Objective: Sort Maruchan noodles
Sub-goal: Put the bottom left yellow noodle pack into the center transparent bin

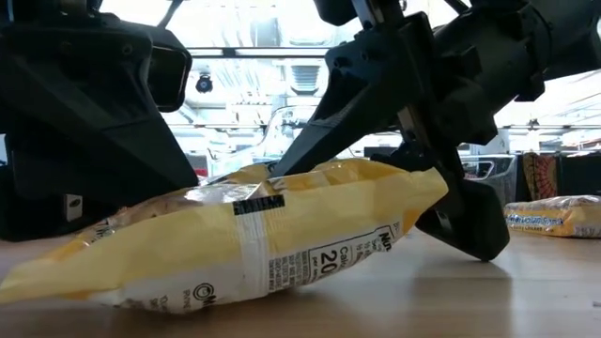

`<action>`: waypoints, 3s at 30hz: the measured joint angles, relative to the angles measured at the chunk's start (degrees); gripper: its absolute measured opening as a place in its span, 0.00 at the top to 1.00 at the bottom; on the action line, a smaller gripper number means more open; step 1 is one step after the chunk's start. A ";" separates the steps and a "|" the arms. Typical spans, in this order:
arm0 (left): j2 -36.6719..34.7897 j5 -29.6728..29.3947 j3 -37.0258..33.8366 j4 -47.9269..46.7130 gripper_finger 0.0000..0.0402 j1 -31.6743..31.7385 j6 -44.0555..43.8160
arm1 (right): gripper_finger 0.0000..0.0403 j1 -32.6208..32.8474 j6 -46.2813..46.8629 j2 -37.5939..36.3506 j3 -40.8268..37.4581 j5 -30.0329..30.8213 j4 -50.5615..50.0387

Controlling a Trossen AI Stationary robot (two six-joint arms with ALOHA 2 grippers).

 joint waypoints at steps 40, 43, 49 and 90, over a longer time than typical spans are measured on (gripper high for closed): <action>-6.80 -2.00 -0.02 -5.92 0.67 0.24 3.32 | 0.75 -2.40 -7.13 -3.27 0.20 0.30 -2.98; -5.40 -1.34 0.25 -5.17 0.68 0.24 1.65 | 0.73 -2.66 -7.10 -2.54 0.20 0.34 -2.73; -4.04 -1.19 0.31 -5.43 0.71 0.15 0.71 | 0.72 -2.96 -7.04 -2.54 0.18 0.27 -3.25; -6.73 -6.15 0.46 -14.54 0.73 -3.87 -0.95 | 0.56 -3.37 -6.56 -3.65 0.18 -3.76 -9.71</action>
